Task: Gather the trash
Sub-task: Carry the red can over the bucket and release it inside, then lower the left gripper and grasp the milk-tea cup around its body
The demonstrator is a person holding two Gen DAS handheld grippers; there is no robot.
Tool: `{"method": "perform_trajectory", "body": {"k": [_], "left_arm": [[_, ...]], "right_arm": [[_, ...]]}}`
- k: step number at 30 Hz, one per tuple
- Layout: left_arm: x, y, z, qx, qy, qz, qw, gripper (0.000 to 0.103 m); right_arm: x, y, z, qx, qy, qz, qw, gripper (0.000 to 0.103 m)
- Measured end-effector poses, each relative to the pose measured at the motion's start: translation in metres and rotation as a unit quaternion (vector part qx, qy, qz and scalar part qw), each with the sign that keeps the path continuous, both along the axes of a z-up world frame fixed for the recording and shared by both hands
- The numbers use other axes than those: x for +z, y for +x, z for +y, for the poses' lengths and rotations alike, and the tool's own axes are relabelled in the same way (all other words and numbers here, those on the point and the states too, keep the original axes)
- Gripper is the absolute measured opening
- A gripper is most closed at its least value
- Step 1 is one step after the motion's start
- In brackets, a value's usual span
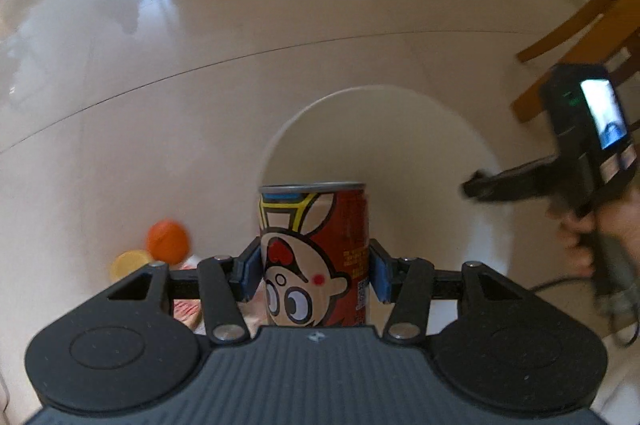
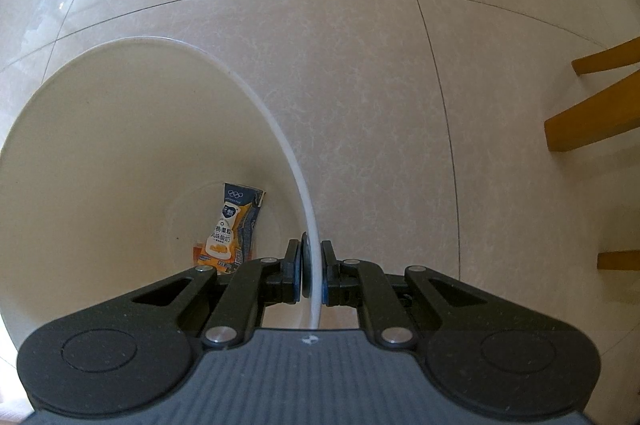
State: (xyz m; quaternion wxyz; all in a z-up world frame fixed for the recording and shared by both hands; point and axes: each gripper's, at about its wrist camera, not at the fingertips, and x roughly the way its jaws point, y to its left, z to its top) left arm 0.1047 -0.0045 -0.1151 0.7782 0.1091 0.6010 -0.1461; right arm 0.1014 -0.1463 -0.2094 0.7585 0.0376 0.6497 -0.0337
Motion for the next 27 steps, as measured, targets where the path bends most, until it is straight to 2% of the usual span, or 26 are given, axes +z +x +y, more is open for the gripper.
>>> {"method": "perform_trajectory", "body": {"k": [6, 8, 10, 12, 14, 18, 21, 27], "left_arm": [[-0.021, -0.004, -0.034, -0.024, -0.024, 0.023, 0.9992, 0.053], [-0.022, -0.009, -0.04, -0.024, -0.021, 0.021, 0.9993, 0.065], [-0.023, -0.011, -0.045, -0.029, -0.017, 0.015, 0.9993, 0.07], [-0.019, -0.012, -0.041, -0.027, -0.015, 0.004, 0.9995, 0.073], [-0.011, -0.013, -0.036, -0.023, -0.017, -0.004, 0.9996, 0.08], [0.0, -0.015, -0.018, -0.008, -0.019, -0.012, 0.9997, 0.083], [0.001, -0.019, 0.0, 0.005, -0.002, -0.02, 0.9998, 0.084], [-0.007, -0.03, 0.049, 0.054, 0.009, -0.016, 0.9983, 0.084]], "right_arm": [[0.0, 0.0, 0.0, -0.001, 0.001, 0.0, 1.0, 0.011], [0.0, 0.0, 0.001, 0.0, 0.001, 0.0, 1.0, 0.011], [0.0, 0.0, 0.0, -0.001, 0.002, 0.0, 1.0, 0.011], [0.0, 0.0, 0.0, -0.001, 0.002, 0.0, 1.0, 0.011], [0.0, 0.0, 0.0, 0.0, 0.001, 0.0, 1.0, 0.011], [0.0, 0.0, 0.001, -0.001, 0.002, 0.001, 1.0, 0.011], [0.001, 0.0, 0.001, 0.001, 0.0, 0.001, 1.0, 0.011], [0.001, 0.001, 0.001, -0.001, 0.001, 0.002, 1.0, 0.011]]}}
